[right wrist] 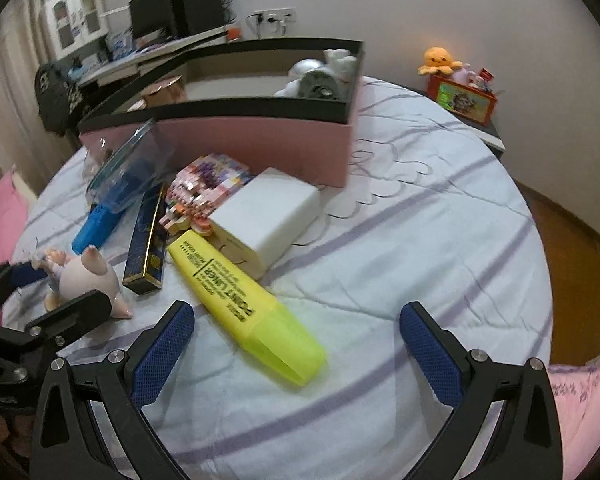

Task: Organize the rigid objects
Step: 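Grasp the pink pig doll with the left tool while the right tool grasps the yellow highlighter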

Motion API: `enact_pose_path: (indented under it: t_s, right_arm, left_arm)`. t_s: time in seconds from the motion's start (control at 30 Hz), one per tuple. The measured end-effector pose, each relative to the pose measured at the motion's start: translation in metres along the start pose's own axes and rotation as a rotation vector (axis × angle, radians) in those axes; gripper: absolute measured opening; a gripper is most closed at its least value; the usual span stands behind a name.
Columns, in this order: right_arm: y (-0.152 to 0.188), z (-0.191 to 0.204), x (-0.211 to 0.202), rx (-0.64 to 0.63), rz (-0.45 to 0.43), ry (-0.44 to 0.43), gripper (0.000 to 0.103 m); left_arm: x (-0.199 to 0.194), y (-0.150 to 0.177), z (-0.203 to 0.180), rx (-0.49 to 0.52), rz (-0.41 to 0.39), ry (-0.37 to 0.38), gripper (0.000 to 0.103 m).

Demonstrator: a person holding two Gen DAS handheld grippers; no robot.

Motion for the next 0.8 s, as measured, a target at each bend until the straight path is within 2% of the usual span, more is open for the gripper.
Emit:
enact_pose_path:
  t_s: [0.07,0.13,0.23,0.3,0.43,0.5,0.8]
  right_arm:
    - [-0.001,0.005,0.000,-0.019,-0.004,-0.007,0.101]
    - [-0.001,0.009,0.000,-0.035,-0.010,-0.016,0.096]
    - [-0.003,0.013,-0.002,-0.050,-0.019,-0.021,0.081]
    - [-0.004,0.017,-0.004,-0.059,-0.018,-0.045,0.067]
    - [-0.003,0.027,-0.009,-0.107,-0.010,-0.058,0.050]
    - [0.001,0.035,-0.013,-0.128,-0.001,-0.091,0.039]
    - [-0.006,0.049,-0.003,-0.200,0.000,-0.092,0.037]
  left_arm:
    - [-0.001,-0.001,-0.002,0.011,-0.003,0.020,0.087]
    - [-0.002,-0.001,-0.003,0.022,-0.001,0.036,0.082]
    - [-0.004,-0.001,-0.002,0.022,-0.001,0.057,0.082]
    - [-0.006,0.000,0.000,0.017,0.000,0.071,0.082]
    - [-0.012,0.003,0.006,0.016,0.000,0.075,0.082]
    - [-0.014,0.004,0.009,0.014,0.000,0.075,0.082]
    - [-0.017,0.006,0.015,-0.001,-0.003,0.070,0.082]
Point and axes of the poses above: each gripper's, at about its wrist camera, not at the fingertips, and x roughly the way its jaws point, z to its left, y to its underside, the point moved 6 cm from there along x, roughly the way its jaws point, and after that the axes turned 2 degrees about -x, right-handed, at the moved point
